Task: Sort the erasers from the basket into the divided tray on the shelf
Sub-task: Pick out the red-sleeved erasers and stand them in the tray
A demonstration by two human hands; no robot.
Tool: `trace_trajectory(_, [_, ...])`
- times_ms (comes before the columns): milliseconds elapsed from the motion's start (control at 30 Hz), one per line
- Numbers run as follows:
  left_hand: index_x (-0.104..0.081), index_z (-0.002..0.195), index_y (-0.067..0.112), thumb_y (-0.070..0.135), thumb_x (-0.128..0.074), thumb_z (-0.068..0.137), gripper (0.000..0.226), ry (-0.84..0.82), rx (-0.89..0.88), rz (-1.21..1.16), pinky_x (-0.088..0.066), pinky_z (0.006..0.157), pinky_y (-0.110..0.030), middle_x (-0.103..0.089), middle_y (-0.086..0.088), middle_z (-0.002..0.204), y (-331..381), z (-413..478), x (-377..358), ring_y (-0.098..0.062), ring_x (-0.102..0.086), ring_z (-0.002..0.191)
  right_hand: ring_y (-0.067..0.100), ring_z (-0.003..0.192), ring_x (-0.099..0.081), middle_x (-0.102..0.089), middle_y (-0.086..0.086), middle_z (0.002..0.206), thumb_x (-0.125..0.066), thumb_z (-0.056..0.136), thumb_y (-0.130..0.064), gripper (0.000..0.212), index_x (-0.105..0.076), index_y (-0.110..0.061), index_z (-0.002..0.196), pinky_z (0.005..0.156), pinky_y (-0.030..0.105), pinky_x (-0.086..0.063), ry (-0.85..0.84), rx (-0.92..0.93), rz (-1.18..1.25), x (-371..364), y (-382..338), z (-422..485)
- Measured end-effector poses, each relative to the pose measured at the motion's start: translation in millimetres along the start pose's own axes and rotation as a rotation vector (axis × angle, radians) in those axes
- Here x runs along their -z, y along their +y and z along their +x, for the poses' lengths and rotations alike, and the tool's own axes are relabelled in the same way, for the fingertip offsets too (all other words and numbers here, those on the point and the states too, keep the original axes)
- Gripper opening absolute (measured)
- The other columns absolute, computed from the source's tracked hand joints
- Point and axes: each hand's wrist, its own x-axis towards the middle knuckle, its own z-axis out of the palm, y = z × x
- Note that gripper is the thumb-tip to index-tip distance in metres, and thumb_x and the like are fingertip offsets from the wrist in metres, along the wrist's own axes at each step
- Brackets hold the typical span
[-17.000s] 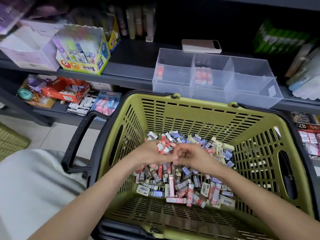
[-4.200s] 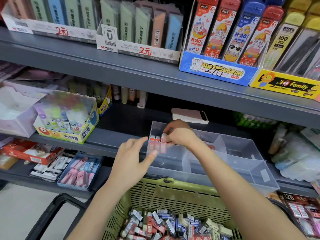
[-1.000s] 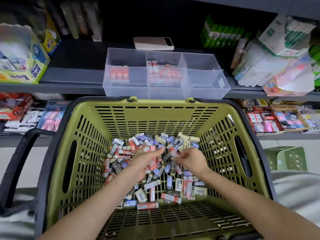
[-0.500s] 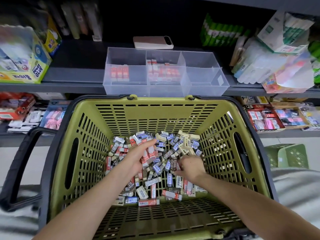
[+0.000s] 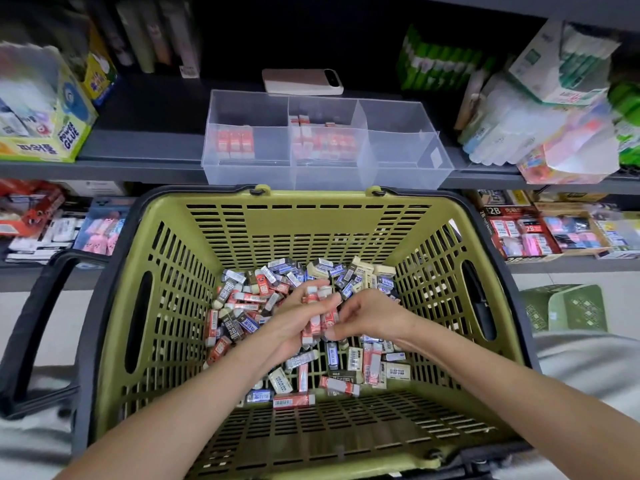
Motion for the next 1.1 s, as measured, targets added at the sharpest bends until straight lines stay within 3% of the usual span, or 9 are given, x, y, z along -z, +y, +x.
trace_trajectory(133, [-0.064,0.107,0.023,0.019,-0.083,0.047,0.064,0.019,0.011,0.009,-0.053,0.067,-0.035,-0.071,-0.008,0.089,-2.6,1.8,1.2,-0.023,-0.067,0.078,0.008,0.067,-0.065,-0.071,0.0,0.078,-0.078,0.071,-0.031,0.011,-0.073,-0.023,0.076,0.066,0.018,-0.053,-0.176,-0.049,0.022,11.1,9.1,0.2])
trace_trajectory(200, [-0.063,0.107,0.02,0.014,-0.081,0.052,0.058,-0.001,0.032,-0.041,-0.054,0.057,-0.031,-0.071,-0.006,0.074,-1.6,2.7,5.5,-0.019,-0.065,0.062,0.004,0.061,-0.064,-0.068,-0.001,0.078,-0.069,0.081,-0.019,0.003,-0.068,-0.016,0.08,0.054,0.012,-0.049,-0.139,-0.214,-0.265,20.9,33.5,5.1])
trace_trajectory(267, [-0.062,0.106,0.017,0.014,-0.08,0.055,0.054,-0.005,0.041,-0.087,-0.054,0.051,-0.028,-0.071,-0.003,0.066,1.8,4.5,10.4,-0.016,-0.065,0.055,0.003,0.052,-0.053,-0.056,-0.004,0.07,-0.06,0.087,-0.014,0.015,-0.055,-0.013,0.073,0.044,0.014,-0.043,-0.082,-0.413,-0.655,23.3,60.9,8.8])
trace_trajectory(367, [-0.064,0.109,0.017,0.018,-0.083,0.052,0.059,-0.005,0.038,-0.123,-0.055,0.055,-0.03,-0.073,-0.004,0.07,6.2,7.0,15.3,-0.018,-0.066,0.058,0.005,0.052,-0.051,-0.054,-0.002,0.067,-0.062,0.086,-0.015,0.009,-0.062,-0.009,0.092,0.04,0.015,-0.044,0.046,-0.5,-0.562,12.8,84.4,13.9])
trace_trajectory(433, [-0.064,0.11,0.018,0.02,-0.084,0.052,0.062,-0.012,0.029,-0.119,-0.054,0.058,-0.031,-0.073,-0.003,0.072,6.5,7.4,16.0,-0.019,-0.067,0.06,0.007,0.062,-0.061,-0.065,0.0,0.077,-0.067,0.085,-0.021,0.035,-0.06,-0.001,0.113,0.052,0.018,-0.054,0.166,-0.466,-0.442,3.8,87.9,14.9])
trace_trajectory(533, [-0.063,0.113,0.017,0.022,-0.084,0.052,0.065,-0.006,0.015,-0.124,-0.054,0.058,-0.032,-0.073,-0.003,0.073,5.2,8.7,16.8,-0.019,-0.068,0.061,0.017,0.098,-0.065,-0.066,0.006,0.112,-0.072,0.081,-0.022,0.05,-0.055,-0.007,0.127,0.078,0.022,-0.055,0.26,-0.325,-0.296,-7.1,88.9,16.7])
trace_trajectory(733, [-0.063,0.111,0.018,0.024,-0.084,0.051,0.064,-0.011,-0.004,-0.115,-0.055,0.059,-0.03,-0.073,0.0,0.071,5.6,10.0,18.3,-0.019,-0.069,0.063,0.019,0.111,-0.059,-0.058,0.006,0.128,-0.069,0.084,-0.027,0.051,-0.055,-0.008,0.129,0.092,0.028,-0.051,0.078,-0.265,-0.665,-17.2,84.2,21.6])
trace_trajectory(900, [-0.06,0.112,0.015,0.02,-0.083,0.054,0.062,-0.006,0.006,-0.054,-0.055,0.055,-0.03,-0.074,-0.004,0.076,5.5,8.7,19.1,-0.02,-0.07,0.065,0.019,0.113,-0.054,-0.057,0.005,0.122,-0.072,0.081,-0.02,0.035,-0.062,-0.009,0.113,0.09,0.023,-0.048,0.047,-0.219,-0.664,-14.9,90.7,19.0])
trace_trajectory(1100, [-0.06,0.107,0.017,0.014,-0.083,0.06,0.052,-0.06,0.014,0.23,-0.055,0.076,-0.04,-0.071,-0.013,0.095,-2.5,7.2,18.9,-0.027,-0.07,0.082,0.013,0.093,-0.054,-0.054,-0.008,0.09,-0.078,0.074,-0.021,0.033,-0.059,-0.014,0.1,0.062,0.012,-0.041,-0.075,-0.154,-0.444,-4.0,81.0,9.4])
